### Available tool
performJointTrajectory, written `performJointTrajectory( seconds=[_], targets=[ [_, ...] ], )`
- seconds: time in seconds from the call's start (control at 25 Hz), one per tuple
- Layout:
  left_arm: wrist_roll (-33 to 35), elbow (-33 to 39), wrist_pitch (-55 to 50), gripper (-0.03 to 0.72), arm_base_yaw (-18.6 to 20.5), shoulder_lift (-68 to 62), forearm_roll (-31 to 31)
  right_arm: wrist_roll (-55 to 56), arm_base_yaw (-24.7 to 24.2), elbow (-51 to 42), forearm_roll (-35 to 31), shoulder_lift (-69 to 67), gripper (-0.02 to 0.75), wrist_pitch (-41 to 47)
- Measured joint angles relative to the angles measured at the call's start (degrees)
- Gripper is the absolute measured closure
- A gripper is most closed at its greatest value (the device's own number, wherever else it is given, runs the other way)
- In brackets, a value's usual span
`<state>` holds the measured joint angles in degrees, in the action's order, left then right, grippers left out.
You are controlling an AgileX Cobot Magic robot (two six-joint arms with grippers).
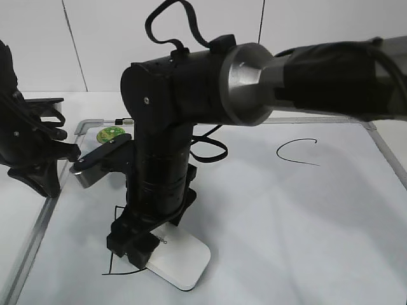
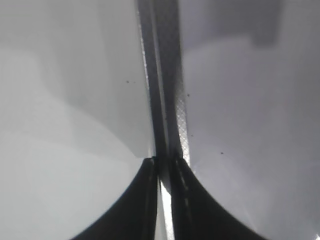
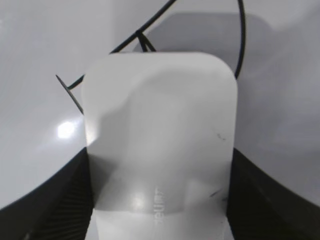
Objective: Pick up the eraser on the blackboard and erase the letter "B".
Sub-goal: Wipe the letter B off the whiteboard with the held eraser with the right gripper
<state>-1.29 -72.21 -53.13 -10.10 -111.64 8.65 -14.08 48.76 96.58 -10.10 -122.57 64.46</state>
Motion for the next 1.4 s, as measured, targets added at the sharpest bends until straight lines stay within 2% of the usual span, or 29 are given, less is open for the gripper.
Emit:
performJointTrajectory(
  seconds=[0.88, 1.4],
  targets=[
    [0.1, 0.0, -0.2, 0.651, 0.0, 0.0, 0.0, -2.6, 5.1, 1.2, 2.5, -1.9, 0.159, -0.3],
    [0.1, 0.0, -0.2, 0.651, 0.0, 0.0, 0.1, 3.2, 5.9, 3.2, 5.6, -3.6, 0.136, 2.0]
  ],
)
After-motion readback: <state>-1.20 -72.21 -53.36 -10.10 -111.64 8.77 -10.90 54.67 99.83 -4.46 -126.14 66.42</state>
